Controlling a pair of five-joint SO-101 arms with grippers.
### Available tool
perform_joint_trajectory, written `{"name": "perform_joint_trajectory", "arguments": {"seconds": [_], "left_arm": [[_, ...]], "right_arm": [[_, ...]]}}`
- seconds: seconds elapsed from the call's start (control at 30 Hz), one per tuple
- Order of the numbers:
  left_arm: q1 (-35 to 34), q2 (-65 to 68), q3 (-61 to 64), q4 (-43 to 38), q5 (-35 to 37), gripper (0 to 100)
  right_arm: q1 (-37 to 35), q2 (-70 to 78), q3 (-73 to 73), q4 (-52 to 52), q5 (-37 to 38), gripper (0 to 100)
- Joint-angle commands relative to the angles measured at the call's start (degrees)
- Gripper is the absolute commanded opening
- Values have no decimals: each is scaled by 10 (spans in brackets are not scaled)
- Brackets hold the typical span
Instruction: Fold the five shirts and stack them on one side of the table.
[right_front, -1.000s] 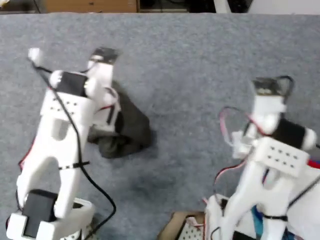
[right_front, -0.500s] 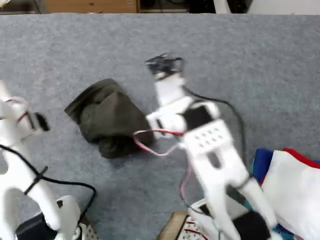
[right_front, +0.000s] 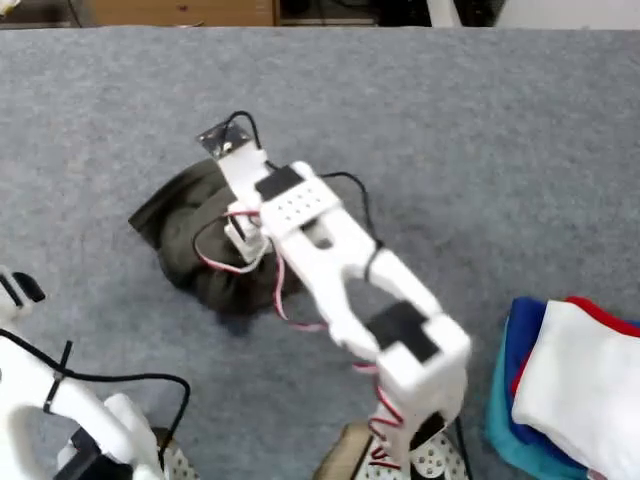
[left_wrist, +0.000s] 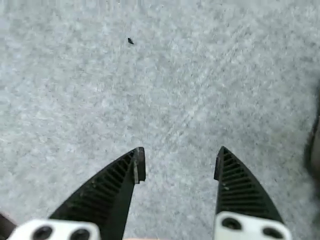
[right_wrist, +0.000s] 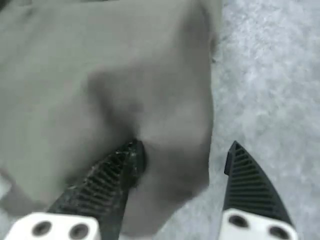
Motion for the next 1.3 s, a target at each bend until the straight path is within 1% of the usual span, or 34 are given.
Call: {"name": "perform_joint_trajectory", "arguments": {"seconds": [0.0, 0.1, 0.17, 0.27, 0.37, 0.4, 0.5, 0.6, 0.83, 1.07, 1.13, 1.27], "left_arm": [[47, -22, 39, -38, -3, 232], [110, -20, 77, -69, -2, 232], [149, -19, 102, -103, -2, 232], [205, -18, 134, -181, -2, 232], [261, -17, 158, -270, -1, 232], [278, -16, 166, -302, 6, 232], [320, 7, 178, -400, 60, 232], [345, 84, 156, -462, 104, 232], [349, 344, -21, -465, 197, 232], [348, 509, -215, -382, 289, 232], [346, 542, -248, -361, 298, 232], [345, 580, -285, -342, 287, 232]], "right_arm": [[33, 91, -89, -7, -5, 274], [53, 148, -150, -6, -6, 274], [58, 159, -190, 18, -6, 274], [58, 167, -216, 58, -4, 274], [59, 171, -215, 76, -6, 274], [61, 172, -215, 76, -6, 274], [80, 172, -218, 74, -6, 274], [99, 172, -219, 63, -6, 274], [108, 172, -220, 57, -6, 274], [108, 172, -219, 57, -6, 274], [108, 172, -219, 57, -6, 274], [108, 172, -220, 57, -6, 274]]}}
